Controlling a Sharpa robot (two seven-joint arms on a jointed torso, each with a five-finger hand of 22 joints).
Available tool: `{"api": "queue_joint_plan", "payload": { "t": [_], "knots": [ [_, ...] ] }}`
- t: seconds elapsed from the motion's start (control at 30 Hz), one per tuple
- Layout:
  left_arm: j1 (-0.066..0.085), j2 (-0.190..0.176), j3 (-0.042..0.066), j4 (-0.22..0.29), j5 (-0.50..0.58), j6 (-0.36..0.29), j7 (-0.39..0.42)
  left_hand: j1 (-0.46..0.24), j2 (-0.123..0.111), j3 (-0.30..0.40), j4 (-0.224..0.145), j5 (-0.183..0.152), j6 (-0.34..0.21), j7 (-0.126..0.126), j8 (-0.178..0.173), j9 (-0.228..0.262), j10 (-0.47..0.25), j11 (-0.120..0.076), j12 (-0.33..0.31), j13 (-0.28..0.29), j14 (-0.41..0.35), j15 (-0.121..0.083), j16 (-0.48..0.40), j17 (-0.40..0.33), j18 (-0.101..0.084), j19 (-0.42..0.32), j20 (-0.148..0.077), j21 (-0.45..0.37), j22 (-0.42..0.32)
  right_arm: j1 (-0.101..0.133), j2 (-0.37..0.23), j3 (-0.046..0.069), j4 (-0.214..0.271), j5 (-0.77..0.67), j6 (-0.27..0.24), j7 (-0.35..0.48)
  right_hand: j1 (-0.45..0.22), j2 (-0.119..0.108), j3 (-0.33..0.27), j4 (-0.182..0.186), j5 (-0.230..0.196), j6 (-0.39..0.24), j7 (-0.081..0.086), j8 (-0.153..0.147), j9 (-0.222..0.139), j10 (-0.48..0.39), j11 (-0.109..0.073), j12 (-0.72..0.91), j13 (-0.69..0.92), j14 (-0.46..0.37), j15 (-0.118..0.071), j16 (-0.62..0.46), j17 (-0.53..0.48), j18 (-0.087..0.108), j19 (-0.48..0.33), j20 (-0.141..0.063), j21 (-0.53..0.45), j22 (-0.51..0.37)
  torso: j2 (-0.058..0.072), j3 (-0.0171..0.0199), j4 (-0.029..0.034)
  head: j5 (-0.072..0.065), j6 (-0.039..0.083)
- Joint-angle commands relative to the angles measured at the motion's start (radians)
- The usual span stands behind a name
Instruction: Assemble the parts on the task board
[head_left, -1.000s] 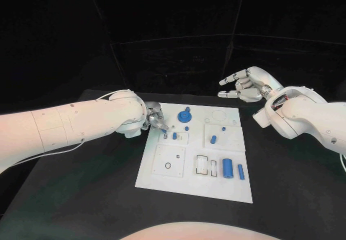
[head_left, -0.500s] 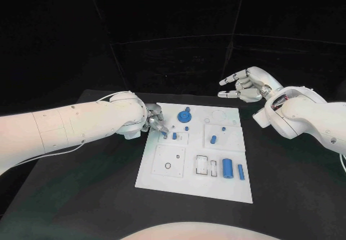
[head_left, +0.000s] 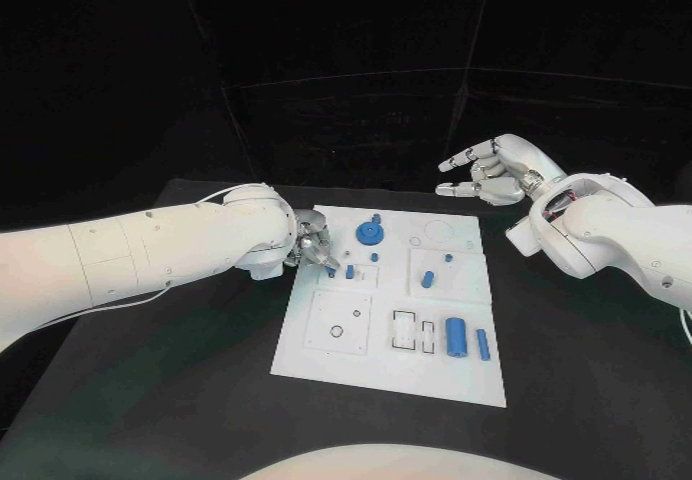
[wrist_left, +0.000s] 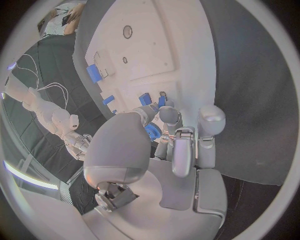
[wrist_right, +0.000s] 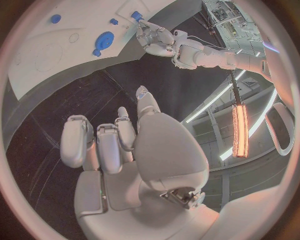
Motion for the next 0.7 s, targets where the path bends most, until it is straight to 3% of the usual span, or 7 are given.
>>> {"api": "queue_joint_plan", "payload": {
  "t": [0.03, 0.7],
  "knots": [
    [-0.002, 0.000, -0.002, 0.003, -0.008, 0.019, 0.004, 0.010, 0.004, 0.049, -0.046, 0.005, 0.000, -0.010, 0.004, 0.001, 0.005, -0.004, -0.004, 0.000, 0.104, -0.006, 0.003, 0.247, 0.008, 0.000, -0.008, -0.005, 0.000, 0.002, 0.000, 0.001, 0.002, 0.002, 0.007, 0.000, -0.003, 0.005, -0.004, 0.002, -0.003, -0.003, 0.000, 0.005, -0.001, 0.001, -0.009, -0.001, -0.001, 0.053, -0.005, -0.006, 0.021, 0.020, -0.005, -0.002, -0.007, -0.001, -0.001, -0.0001, -0.0002, 0.001, -0.002],
    [-0.003, -0.004, -0.002, 0.009, -0.008, 0.048, -0.013, 0.016, -0.002, 0.054, -0.054, 0.005, 0.001, -0.014, 0.007, 0.003, 0.008, -0.008, -0.005, -0.002, 0.104, -0.008, 0.004, 0.249, 0.007, 0.001, -0.009, -0.004, 0.002, 0.002, -0.003, 0.001, 0.004, -0.002, 0.009, -0.005, -0.003, 0.006, -0.005, 0.002, -0.008, -0.003, 0.000, 0.006, -0.001, 0.001, -0.009, -0.001, -0.001, 0.053, -0.005, -0.006, 0.021, 0.020, -0.004, -0.002, -0.006, -0.001, -0.001, -0.0006, 0.0001, 0.004, -0.008]
  ]
}}
